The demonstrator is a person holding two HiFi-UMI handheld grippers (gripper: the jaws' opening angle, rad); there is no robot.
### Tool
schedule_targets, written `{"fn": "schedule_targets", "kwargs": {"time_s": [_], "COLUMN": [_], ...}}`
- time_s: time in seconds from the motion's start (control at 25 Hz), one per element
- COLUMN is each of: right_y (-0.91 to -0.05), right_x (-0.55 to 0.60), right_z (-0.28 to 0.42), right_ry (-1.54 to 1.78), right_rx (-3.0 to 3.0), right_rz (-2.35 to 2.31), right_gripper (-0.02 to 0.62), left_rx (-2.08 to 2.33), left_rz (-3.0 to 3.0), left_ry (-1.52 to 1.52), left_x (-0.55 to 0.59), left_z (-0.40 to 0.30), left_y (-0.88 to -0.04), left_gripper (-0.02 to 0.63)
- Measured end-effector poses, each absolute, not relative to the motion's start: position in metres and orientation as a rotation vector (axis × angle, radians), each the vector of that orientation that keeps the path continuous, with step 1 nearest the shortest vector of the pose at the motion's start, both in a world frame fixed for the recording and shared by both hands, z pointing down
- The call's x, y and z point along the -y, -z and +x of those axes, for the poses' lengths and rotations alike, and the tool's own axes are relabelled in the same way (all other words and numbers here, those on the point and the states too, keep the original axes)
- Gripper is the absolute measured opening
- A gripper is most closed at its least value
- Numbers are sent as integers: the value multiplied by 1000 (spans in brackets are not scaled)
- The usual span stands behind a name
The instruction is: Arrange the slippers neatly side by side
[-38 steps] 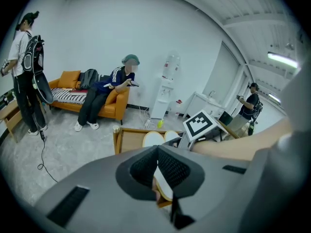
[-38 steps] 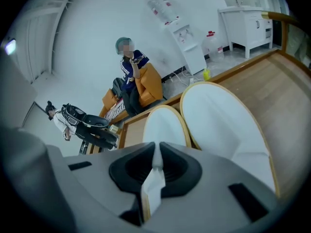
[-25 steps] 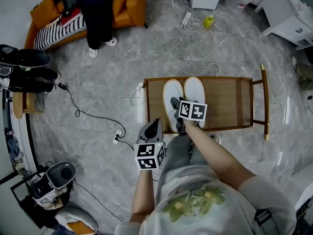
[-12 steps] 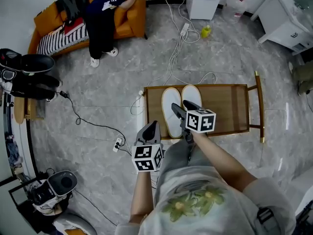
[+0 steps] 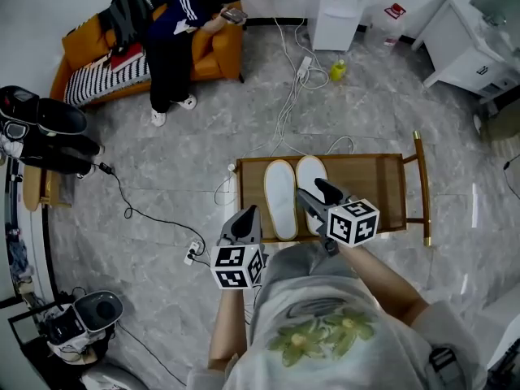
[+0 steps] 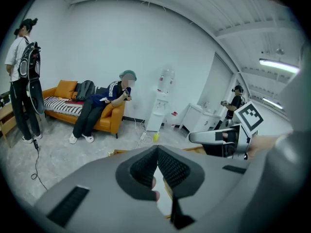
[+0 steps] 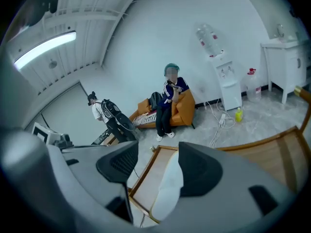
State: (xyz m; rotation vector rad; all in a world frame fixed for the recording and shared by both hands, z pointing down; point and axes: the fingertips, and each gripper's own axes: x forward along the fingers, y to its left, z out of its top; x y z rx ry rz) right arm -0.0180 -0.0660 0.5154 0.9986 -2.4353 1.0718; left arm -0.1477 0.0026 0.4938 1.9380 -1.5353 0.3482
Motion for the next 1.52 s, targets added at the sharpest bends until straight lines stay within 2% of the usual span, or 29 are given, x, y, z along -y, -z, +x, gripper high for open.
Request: {"fn": "schedule_targets", "kwargs": {"time_s": [0.08,0.32,0.36,1.52], "right_y": [-507,-489,-488,-462], "right_x": [60,45,43,27], "right_z": [-15,-5,-5,34], "right_ry": [-1005,-891,-877,-764], "right_rx": [2466,2546,2555,2554], "right_rz": [972,909,892,741], "right_gripper": [248,22,8,6], "left_rx": [1519,1479,1474,1508], "left_rz": [1953,2006,2012,1998], "left_ry": [-343,-333,-333,-330], "left_x": [0,6,7,0], "left_z": [-140,-113,-110,-49], "left_y": [-491,-484,-483,-458], "left_gripper": [15,15,15,15]}}
